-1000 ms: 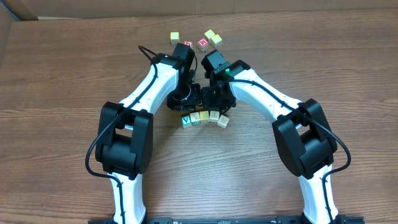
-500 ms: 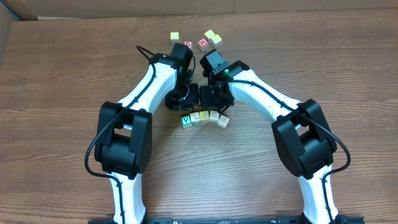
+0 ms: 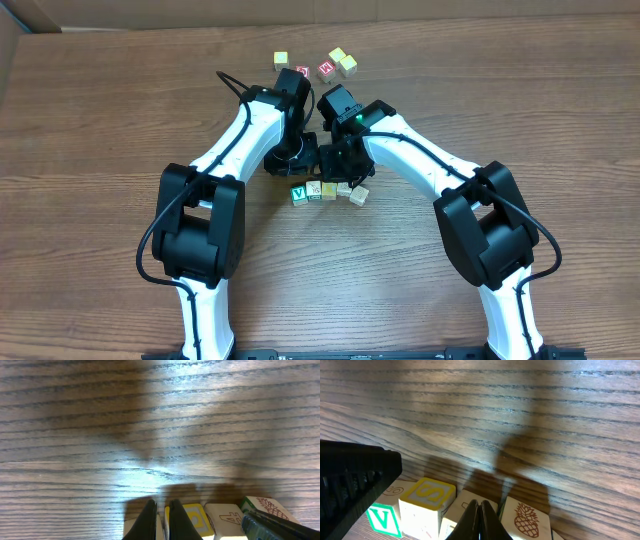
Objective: Flip 5 blocks
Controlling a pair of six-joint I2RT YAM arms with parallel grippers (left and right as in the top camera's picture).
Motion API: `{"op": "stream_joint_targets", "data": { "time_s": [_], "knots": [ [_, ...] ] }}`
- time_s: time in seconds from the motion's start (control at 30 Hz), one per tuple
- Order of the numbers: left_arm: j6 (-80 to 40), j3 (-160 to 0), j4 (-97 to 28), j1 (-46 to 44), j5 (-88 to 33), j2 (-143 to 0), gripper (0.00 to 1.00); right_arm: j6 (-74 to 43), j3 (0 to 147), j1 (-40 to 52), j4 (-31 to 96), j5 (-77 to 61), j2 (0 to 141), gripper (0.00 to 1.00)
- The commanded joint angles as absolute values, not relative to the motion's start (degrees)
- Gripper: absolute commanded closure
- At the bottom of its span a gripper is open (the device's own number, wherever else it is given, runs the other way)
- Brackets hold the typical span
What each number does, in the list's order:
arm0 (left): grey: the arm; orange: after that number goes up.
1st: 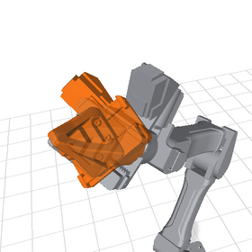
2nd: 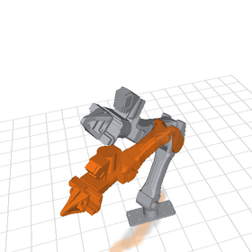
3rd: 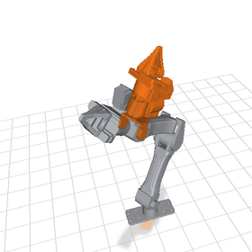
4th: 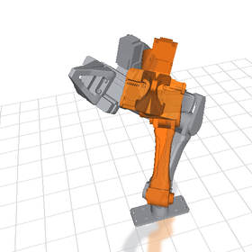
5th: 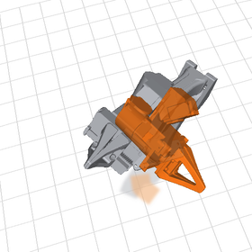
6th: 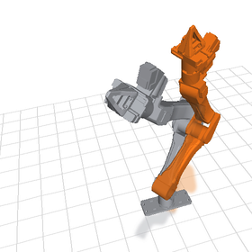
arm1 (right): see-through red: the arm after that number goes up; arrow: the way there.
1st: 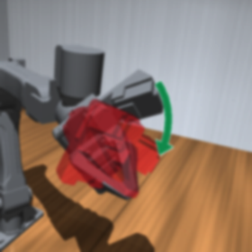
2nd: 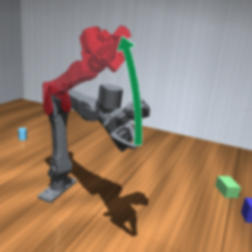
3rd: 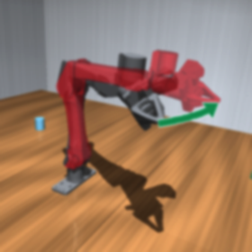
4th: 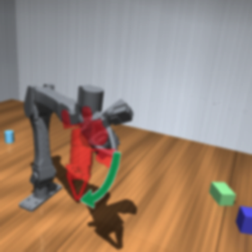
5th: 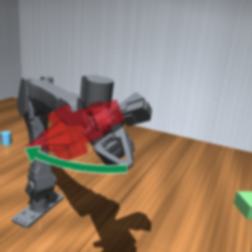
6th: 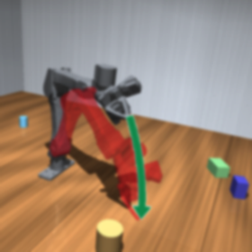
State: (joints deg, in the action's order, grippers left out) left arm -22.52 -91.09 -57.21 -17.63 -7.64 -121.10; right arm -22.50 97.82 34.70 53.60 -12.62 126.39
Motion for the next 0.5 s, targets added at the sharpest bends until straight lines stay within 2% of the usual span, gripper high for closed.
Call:
{"op": "stream_joint_targets", "data": {
  "time_s": [0.0, 0.47],
  "knots": [
    [-23.9, -90.9, -56.6, -18.6, -8.4, -121.6, 0.96, -22.5, 98.9, 36.3, 52.8, -14.3, 123.8, 0.96],
    [-23.8, -90.8, -55.6, -19.1, -9.3, -121.6, 0.96, -22.5, 99.4, 32.9, 48.8, -14.3, 123.7, 0.96]
  ]
}}
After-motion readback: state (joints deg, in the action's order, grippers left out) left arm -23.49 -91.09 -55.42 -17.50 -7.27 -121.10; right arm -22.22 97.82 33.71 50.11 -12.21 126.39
